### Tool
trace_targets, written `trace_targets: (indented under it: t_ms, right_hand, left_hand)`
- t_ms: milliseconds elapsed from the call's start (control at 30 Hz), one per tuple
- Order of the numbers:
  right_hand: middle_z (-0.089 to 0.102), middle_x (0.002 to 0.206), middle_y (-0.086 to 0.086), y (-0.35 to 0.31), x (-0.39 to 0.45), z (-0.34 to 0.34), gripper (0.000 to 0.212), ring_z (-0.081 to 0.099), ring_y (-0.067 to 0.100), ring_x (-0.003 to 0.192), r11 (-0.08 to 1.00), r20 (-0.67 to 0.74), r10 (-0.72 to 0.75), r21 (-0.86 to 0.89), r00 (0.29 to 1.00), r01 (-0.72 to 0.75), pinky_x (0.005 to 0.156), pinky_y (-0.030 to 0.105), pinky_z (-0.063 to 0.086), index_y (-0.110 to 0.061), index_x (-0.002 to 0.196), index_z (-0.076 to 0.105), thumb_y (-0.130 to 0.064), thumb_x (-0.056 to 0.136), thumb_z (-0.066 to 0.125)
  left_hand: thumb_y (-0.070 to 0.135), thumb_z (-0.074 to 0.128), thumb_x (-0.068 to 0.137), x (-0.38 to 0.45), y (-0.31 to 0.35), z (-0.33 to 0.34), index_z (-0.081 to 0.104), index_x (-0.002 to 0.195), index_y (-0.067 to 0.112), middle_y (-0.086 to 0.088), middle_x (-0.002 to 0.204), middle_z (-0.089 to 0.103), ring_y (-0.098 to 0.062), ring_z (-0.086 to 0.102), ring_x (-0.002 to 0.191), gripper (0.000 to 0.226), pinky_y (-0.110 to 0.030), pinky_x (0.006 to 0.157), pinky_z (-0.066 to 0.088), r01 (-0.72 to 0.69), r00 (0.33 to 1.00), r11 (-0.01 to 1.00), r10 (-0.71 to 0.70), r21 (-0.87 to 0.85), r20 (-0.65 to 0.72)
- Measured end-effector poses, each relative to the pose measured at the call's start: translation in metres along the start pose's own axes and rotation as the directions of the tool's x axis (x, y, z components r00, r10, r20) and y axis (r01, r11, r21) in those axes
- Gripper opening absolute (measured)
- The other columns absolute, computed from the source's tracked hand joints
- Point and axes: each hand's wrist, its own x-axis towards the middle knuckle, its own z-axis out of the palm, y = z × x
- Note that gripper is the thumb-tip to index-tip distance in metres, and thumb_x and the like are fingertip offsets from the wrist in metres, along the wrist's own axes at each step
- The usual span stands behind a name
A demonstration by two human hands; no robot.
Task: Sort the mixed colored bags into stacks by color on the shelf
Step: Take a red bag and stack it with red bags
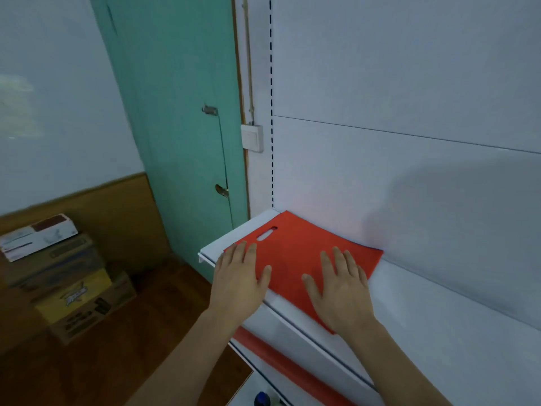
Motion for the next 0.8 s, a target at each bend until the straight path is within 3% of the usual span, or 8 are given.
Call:
trace_targets:
  t_ms: [200,333,600,700,800]
  right_hand:
    - [0.020,0.174,0.007,-0.003,0.007,0.013,0.082,0.013,0.030,0.161,0.993,0.067,0.089,-0.087,0.994,-0.083,0.128,0.052,0.019,-0.024,0.166,0.027,-0.073,0.100,0.024]
    - [0.022,0.174,0.005,-0.014,0.005,0.018,0.081,0.015,0.029,0.161,0.972,0.078,0.196,-0.143,0.977,-0.184,0.128,0.052,0.018,-0.026,0.166,0.027,-0.073,0.100,0.023]
    - [0.036,0.165,0.004,-0.051,-0.016,0.015,0.075,0.025,0.032,0.155,0.821,0.020,0.519,-0.290,0.854,-0.492,0.123,0.053,0.026,-0.030,0.154,0.045,-0.076,0.098,0.025]
    - [0.039,0.162,0.005,-0.059,-0.022,0.014,0.074,0.028,0.031,0.152,0.767,-0.015,0.592,-0.296,0.806,-0.569,0.120,0.052,0.033,-0.030,0.148,0.051,-0.078,0.097,0.027]
    - [0.044,0.158,0.006,-0.063,-0.026,0.014,0.071,0.031,0.032,0.150,0.742,-0.049,0.626,-0.270,0.778,-0.614,0.116,0.048,0.039,-0.028,0.142,0.057,-0.077,0.097,0.032]
  left_hand:
    - [0.064,0.033,0.103,0.047,-0.021,0.024,0.034,0.160,0.017,-0.007,0.166,0.035,-0.029,0.026,0.155,0.074,-0.048,0.127,0.022,-0.113,0.992,0.994,0.112,0.004,0.065]
    - [0.070,0.031,0.100,0.069,-0.038,0.040,0.029,0.163,0.013,-0.012,0.170,0.027,-0.031,0.020,0.157,0.085,-0.048,0.129,0.019,-0.175,0.974,0.984,0.177,-0.025,0.144]
    - [0.082,0.017,0.093,0.085,-0.060,0.053,0.029,0.163,0.009,-0.013,0.169,0.029,-0.031,0.020,0.157,0.102,-0.048,0.128,0.018,-0.339,0.915,0.940,0.341,-0.046,0.216]
    - [0.077,0.019,0.095,0.084,-0.057,0.051,0.039,0.159,0.011,-0.012,0.163,0.041,-0.031,0.027,0.154,0.094,-0.050,0.127,0.019,-0.411,0.894,0.911,0.410,-0.034,0.180]
    - [0.063,0.027,0.104,0.077,-0.046,0.052,0.047,0.153,0.018,-0.005,0.158,0.049,-0.028,0.032,0.151,0.070,-0.049,0.127,0.020,-0.501,0.850,0.860,0.510,-0.095,0.133]
